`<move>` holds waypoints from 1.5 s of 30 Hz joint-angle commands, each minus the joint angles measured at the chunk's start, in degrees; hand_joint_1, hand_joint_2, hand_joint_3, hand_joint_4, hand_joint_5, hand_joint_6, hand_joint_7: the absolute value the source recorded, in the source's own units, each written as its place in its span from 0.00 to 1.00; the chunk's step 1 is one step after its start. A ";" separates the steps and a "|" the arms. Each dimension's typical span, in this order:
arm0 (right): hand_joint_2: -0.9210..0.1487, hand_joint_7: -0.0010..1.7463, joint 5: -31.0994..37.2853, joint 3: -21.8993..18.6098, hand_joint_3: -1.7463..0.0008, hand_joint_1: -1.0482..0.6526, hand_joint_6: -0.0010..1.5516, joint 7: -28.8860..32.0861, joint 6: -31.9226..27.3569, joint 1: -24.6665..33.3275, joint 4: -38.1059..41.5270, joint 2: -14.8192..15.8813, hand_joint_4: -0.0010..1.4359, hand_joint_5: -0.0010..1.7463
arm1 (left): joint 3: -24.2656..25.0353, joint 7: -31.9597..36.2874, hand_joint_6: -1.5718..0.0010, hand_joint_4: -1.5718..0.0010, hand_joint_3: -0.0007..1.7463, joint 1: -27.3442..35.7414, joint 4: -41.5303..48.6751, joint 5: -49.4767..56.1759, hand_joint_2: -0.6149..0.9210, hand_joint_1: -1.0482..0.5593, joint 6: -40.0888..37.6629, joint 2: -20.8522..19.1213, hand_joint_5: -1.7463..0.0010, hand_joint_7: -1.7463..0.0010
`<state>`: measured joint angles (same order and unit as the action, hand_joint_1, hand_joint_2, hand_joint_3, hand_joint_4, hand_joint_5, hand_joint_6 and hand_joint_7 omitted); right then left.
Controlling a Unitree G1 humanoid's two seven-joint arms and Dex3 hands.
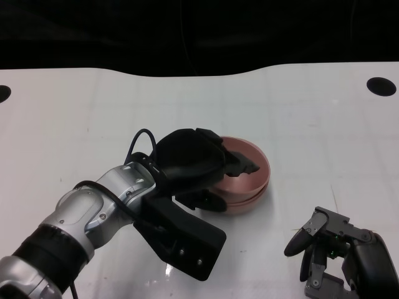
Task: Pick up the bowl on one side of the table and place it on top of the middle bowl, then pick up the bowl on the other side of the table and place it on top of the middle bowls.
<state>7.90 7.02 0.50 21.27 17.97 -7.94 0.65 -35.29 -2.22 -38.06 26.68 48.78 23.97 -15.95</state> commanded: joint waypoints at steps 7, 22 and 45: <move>0.59 0.80 -1.22 -0.26 0.09 0.62 0.54 -0.27 -0.31 0.12 0.00 -0.03 0.63 1.00 | 6.08 1.16 0.77 0.87 0.30 6.94 -9.11 -3.97 1.00 0.18 0.70 -5.13 0.84 0.98; 0.59 0.81 -0.46 -0.30 0.08 0.62 0.54 -0.43 -0.55 0.51 -0.35 0.31 0.63 1.00 | 19.53 10.41 0.59 0.83 0.15 27.15 -18.75 -22.98 1.00 0.44 4.51 1.53 0.33 0.91; 0.59 0.81 -0.45 -0.28 0.09 0.62 0.54 -0.59 -0.66 0.56 -0.42 0.31 0.62 1.00 | 29.11 -2.68 0.54 0.51 0.52 48.18 -40.06 -53.38 0.82 0.55 -20.63 9.42 0.12 0.30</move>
<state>7.92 6.91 -0.03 20.54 18.23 -8.01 0.65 -6.99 -3.84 9.77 -13.63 -3.96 3.43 -6.04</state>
